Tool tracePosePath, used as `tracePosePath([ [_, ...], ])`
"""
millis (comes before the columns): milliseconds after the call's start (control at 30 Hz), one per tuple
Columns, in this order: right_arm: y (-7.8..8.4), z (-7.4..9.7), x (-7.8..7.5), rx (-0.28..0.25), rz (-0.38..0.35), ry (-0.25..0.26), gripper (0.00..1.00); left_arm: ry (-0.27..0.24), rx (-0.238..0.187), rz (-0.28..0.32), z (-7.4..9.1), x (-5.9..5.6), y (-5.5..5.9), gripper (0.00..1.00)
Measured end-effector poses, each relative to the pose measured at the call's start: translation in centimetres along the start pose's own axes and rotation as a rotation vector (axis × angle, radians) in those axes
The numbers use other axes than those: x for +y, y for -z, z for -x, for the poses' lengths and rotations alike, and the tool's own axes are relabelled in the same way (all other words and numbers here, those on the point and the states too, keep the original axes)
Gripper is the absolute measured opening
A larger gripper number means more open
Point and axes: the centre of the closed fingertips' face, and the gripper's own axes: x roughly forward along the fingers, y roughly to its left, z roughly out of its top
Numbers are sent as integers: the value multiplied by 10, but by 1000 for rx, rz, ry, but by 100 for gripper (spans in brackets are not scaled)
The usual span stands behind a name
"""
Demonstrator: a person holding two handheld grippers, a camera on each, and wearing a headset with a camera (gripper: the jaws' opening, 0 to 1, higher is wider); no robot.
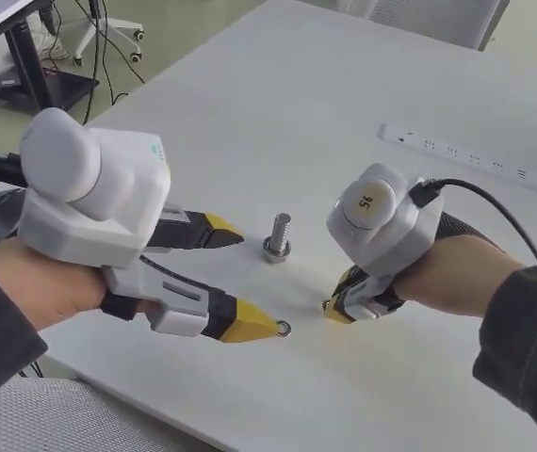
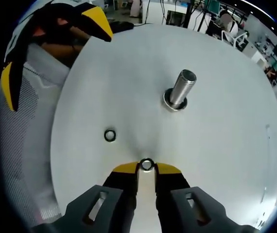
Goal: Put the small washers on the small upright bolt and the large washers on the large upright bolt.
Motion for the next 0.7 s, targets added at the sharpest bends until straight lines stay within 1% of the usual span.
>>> tracePosePath([
  [300,2,13,9,-17,-3,9,14,2,-3,-4,0,-2,-1,64],
  [400,4,18,14,-18,2,13,14,4,-2,-7,0,-3,-1,65],
  [700,10,31,23,-31,-16,26,14,8,0,-10,0,-4,-1,65],
])
